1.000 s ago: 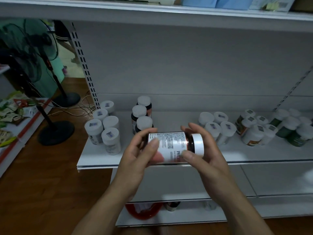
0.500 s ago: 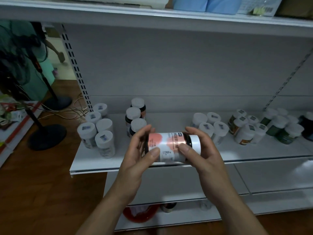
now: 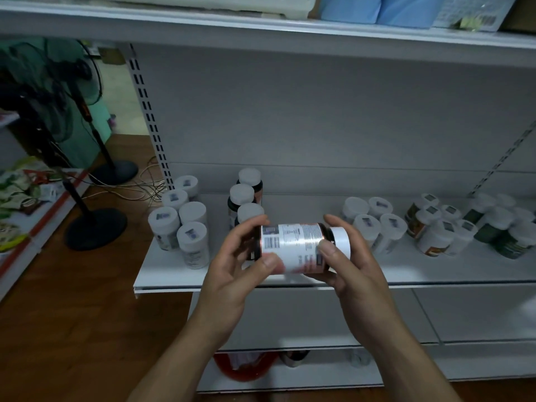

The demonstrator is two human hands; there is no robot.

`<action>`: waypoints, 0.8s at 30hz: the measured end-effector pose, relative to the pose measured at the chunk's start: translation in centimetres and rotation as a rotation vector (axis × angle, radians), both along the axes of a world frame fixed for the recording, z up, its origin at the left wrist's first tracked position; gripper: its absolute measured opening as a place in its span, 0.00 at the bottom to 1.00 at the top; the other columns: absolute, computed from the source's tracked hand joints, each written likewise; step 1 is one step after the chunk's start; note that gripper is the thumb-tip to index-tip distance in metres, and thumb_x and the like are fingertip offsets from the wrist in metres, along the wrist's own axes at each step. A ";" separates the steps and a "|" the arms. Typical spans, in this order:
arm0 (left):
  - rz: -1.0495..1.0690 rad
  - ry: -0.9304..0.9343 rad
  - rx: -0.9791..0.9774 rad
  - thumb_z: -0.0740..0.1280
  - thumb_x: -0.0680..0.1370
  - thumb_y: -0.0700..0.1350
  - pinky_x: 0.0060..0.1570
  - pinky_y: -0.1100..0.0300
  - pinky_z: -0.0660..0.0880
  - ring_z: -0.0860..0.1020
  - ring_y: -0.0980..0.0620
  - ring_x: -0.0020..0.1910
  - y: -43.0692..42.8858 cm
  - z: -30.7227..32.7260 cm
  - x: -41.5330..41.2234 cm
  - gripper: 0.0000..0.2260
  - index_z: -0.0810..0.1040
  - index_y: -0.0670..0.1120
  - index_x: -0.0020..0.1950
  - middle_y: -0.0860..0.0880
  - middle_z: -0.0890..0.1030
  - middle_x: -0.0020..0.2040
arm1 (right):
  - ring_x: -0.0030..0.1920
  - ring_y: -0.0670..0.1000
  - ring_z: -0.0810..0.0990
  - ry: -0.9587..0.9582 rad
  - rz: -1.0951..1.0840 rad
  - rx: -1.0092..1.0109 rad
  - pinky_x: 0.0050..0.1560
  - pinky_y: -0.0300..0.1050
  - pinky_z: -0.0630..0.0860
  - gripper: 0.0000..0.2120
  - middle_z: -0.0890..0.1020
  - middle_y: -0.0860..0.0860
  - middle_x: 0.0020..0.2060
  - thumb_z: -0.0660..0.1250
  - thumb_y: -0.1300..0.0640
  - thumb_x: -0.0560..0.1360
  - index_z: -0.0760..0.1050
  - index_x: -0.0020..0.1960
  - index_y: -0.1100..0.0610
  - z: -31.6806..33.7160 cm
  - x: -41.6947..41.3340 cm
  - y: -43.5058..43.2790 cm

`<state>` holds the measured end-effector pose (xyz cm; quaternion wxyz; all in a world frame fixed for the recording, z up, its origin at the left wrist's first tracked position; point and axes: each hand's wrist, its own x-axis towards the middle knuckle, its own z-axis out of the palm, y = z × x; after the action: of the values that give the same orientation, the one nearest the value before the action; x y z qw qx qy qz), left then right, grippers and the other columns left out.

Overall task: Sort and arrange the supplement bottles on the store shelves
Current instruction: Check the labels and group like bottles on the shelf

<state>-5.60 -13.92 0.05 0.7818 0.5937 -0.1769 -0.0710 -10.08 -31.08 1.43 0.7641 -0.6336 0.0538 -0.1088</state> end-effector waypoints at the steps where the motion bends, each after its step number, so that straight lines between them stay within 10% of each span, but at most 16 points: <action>1: 0.016 0.031 -0.009 0.72 0.72 0.47 0.50 0.60 0.78 0.80 0.54 0.58 -0.1 0.0 0.0 0.21 0.76 0.56 0.64 0.55 0.82 0.58 | 0.52 0.54 0.84 -0.011 0.014 0.006 0.50 0.46 0.80 0.28 0.82 0.48 0.59 0.73 0.45 0.65 0.73 0.64 0.40 -0.1 0.0 0.0; 16: -0.021 0.058 0.078 0.71 0.71 0.53 0.59 0.55 0.77 0.78 0.54 0.62 -0.6 -0.4 -0.4 0.25 0.73 0.56 0.67 0.55 0.80 0.61 | 0.55 0.50 0.82 0.018 -0.027 -0.007 0.45 0.41 0.79 0.23 0.81 0.48 0.59 0.76 0.47 0.69 0.76 0.62 0.43 0.0 0.0 -0.4; 24: 0.003 0.083 0.048 0.70 0.75 0.51 0.44 0.65 0.78 0.82 0.56 0.52 -1.1 0.1 -0.4 0.18 0.74 0.51 0.63 0.52 0.83 0.52 | 0.54 0.53 0.82 0.005 0.022 -0.005 0.49 0.44 0.79 0.29 0.82 0.56 0.54 0.73 0.49 0.67 0.72 0.66 0.49 -0.3 0.0 -0.5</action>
<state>-5.97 -15.01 0.18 0.7741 0.6091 -0.1417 -0.0984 -10.08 -31.62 1.13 0.7635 -0.6363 0.0482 -0.0990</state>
